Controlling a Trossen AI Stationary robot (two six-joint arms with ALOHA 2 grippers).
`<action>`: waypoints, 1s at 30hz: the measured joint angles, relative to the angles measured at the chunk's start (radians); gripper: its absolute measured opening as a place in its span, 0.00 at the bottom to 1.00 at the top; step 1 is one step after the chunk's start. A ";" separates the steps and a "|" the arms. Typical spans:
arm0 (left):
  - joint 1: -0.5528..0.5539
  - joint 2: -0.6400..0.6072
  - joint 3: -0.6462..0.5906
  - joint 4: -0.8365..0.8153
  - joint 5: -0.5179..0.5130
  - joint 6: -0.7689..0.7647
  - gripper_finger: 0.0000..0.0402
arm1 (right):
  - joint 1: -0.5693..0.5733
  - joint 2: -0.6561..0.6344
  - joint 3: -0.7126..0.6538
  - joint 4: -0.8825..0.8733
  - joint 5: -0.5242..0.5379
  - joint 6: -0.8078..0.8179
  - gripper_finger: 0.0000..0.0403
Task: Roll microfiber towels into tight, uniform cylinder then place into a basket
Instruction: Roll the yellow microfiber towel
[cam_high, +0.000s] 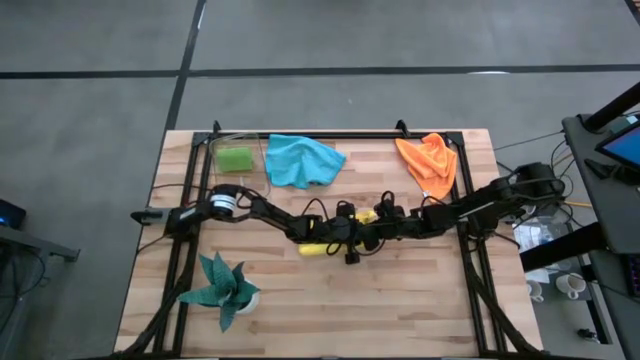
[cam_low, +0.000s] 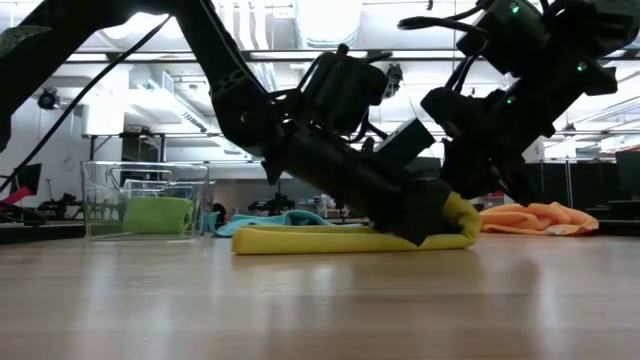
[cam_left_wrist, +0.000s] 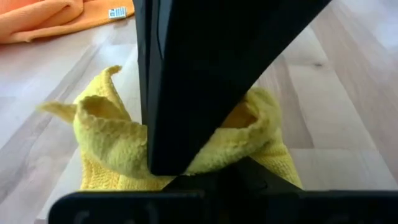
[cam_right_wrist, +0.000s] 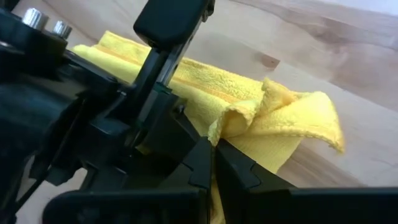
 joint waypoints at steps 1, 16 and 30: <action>0.000 -0.007 0.000 -0.011 0.001 0.000 0.00 | 0.000 -0.006 0.000 -0.003 -0.001 -0.009 0.02; -0.004 -0.091 -0.002 -0.166 0.005 0.010 0.00 | -0.001 -0.023 -0.001 -0.008 0.005 -0.047 0.02; -0.008 -0.181 -0.005 -0.454 -0.016 -0.055 0.00 | 0.000 -0.023 -0.002 -0.008 0.004 -0.057 0.02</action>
